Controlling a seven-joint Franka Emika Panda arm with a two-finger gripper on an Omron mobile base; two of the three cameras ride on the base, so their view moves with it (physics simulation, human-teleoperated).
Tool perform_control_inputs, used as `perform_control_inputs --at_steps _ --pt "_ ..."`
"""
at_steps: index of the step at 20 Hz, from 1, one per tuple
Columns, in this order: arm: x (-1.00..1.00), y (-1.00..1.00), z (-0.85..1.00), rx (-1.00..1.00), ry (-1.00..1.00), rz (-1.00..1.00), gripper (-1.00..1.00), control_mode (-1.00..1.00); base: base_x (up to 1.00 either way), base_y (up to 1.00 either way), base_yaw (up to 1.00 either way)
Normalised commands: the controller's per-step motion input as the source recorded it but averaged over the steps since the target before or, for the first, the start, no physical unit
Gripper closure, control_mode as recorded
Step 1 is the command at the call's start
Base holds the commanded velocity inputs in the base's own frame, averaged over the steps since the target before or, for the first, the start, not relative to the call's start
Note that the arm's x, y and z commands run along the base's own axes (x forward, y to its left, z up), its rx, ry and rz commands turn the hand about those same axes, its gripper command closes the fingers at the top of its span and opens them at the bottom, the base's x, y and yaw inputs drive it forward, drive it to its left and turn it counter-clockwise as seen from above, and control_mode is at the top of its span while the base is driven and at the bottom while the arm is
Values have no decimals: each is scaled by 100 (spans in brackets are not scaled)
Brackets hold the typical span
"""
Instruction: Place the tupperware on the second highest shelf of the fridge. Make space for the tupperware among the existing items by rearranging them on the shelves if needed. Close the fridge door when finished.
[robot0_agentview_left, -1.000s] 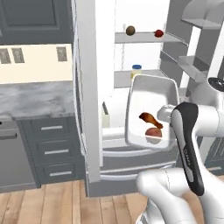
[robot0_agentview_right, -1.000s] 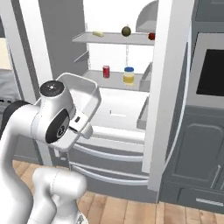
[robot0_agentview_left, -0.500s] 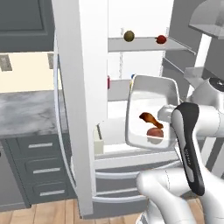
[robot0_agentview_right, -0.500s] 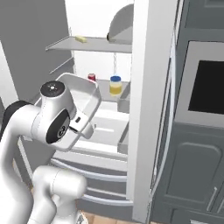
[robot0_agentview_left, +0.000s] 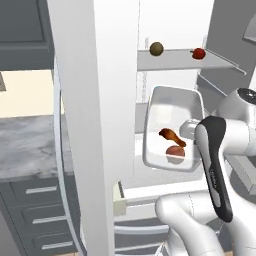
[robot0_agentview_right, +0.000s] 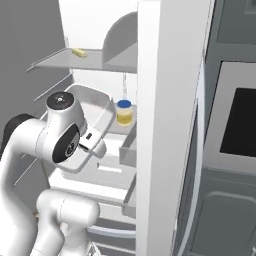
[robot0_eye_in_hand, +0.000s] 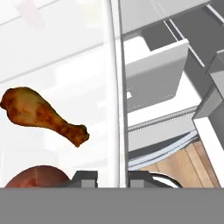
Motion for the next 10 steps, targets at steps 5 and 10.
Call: perform_control_inputs --at_steps 5,10 --pt "0 0 0 0 0 0 100 100 32 21 -12" --pt "0 0 0 0 0 0 100 100 24 38 -32"
